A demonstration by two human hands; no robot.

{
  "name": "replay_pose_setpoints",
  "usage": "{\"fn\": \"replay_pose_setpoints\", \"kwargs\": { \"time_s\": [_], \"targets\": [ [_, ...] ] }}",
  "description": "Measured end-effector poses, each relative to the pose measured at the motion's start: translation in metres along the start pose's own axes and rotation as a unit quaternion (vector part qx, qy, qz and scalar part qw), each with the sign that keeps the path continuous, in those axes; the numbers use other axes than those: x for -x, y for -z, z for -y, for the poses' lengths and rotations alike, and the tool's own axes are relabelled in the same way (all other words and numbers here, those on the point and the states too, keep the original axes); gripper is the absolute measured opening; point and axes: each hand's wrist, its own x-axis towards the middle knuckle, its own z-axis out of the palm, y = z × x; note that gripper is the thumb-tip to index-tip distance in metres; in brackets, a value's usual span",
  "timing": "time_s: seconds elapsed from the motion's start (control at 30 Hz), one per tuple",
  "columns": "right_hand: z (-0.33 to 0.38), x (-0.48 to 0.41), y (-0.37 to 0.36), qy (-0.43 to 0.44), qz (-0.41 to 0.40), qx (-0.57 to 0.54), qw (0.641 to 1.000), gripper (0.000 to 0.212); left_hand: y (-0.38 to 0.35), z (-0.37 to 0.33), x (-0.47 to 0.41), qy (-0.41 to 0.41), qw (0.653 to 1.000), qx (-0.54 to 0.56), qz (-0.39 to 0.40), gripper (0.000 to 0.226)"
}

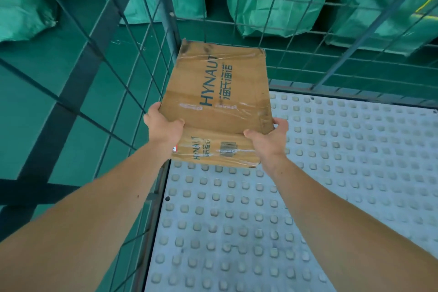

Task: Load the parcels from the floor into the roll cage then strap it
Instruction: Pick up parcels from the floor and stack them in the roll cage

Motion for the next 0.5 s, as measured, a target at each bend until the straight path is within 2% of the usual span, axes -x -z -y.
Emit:
{"fn": "replay_pose_setpoints", "kwargs": {
  "time_s": [0.1, 0.23, 0.4, 0.5],
  "targets": [
    [-0.018, -0.004, -0.014, -0.001, 0.011, 0.019, 1.000, 0.075, 0.000, 0.013, -0.012, -0.006, 1.000, -0.021, 0.000, 0.073],
    [-0.029, -0.007, -0.026, 0.016, 0.000, 0.084, 0.996, 0.071, -0.004, 0.031, -0.024, -0.030, 0.993, -0.112, 0.007, 0.078],
    [-0.045, -0.011, -0.039, 0.028, 0.006, 0.149, 0.988, 0.063, -0.014, 0.040, -0.019, -0.052, 0.969, -0.240, 0.010, 0.071],
    [-0.046, -0.015, -0.041, 0.023, 0.000, 0.167, 0.986, 0.067, -0.022, 0.046, -0.017, -0.074, 0.947, -0.307, 0.059, 0.067]
  ]
}}
